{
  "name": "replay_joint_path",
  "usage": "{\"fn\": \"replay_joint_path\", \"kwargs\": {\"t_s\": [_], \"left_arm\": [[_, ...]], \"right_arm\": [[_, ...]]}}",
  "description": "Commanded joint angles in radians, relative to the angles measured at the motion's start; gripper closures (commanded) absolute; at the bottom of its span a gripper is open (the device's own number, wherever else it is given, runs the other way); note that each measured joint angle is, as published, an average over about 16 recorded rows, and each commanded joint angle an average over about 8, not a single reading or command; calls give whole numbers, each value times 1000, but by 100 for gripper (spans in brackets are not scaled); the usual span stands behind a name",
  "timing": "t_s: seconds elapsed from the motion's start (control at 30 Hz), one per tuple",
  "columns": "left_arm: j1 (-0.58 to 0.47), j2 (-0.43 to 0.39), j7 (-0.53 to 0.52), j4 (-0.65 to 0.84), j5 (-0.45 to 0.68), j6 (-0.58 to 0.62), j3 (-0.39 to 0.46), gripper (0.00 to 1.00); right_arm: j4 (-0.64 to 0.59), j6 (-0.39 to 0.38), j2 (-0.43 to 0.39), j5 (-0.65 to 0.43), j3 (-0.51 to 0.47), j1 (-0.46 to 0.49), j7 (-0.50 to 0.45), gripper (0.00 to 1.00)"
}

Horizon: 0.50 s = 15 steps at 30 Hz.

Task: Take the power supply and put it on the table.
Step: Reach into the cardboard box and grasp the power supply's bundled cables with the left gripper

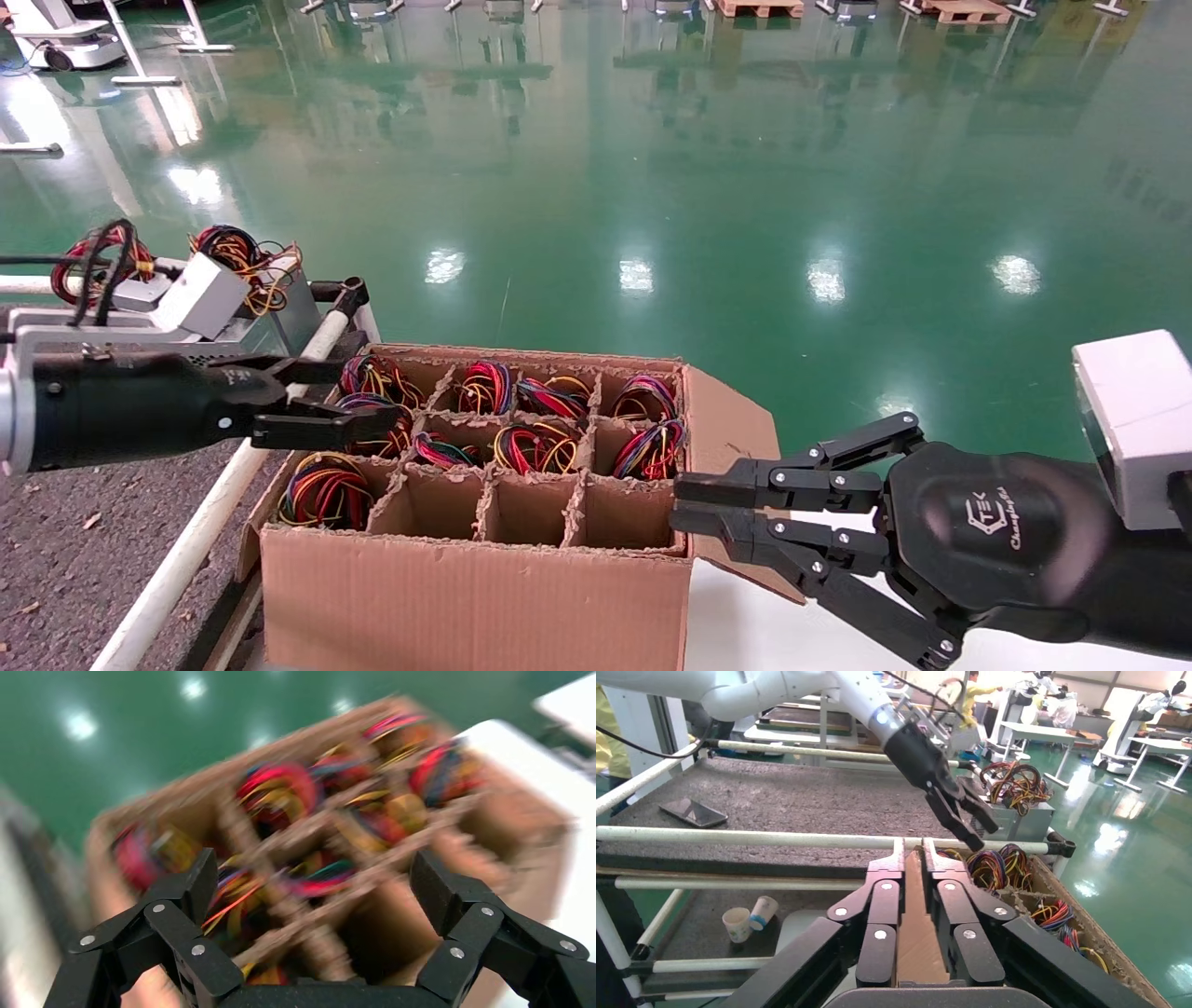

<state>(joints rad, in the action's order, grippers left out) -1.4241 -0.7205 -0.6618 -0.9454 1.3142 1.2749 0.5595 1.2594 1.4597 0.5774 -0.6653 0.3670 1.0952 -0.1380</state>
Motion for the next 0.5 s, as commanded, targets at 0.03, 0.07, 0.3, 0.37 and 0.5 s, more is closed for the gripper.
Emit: {"fn": "replay_joint_path", "kwargs": {"t_s": [0.03, 0.07, 0.3, 0.37, 0.5], "left_arm": [[-26, -14, -30, 39, 55, -19, 23, 0], [-33, -19, -38, 50, 65, -19, 29, 0], [-51, -40, -42, 108, 100, -17, 49, 0], [-48, -42, -36, 118, 105, -17, 52, 0], [-40, -37, -29, 126, 108, -11, 56, 26]], "right_arm": [[0, 0, 0, 0, 0, 0, 0, 94], [0, 0, 0, 0, 0, 0, 0, 82], [0, 0, 0, 0, 0, 0, 0, 0], [0, 0, 0, 0, 0, 0, 0, 0], [0, 0, 0, 0, 0, 0, 0, 0]]}}
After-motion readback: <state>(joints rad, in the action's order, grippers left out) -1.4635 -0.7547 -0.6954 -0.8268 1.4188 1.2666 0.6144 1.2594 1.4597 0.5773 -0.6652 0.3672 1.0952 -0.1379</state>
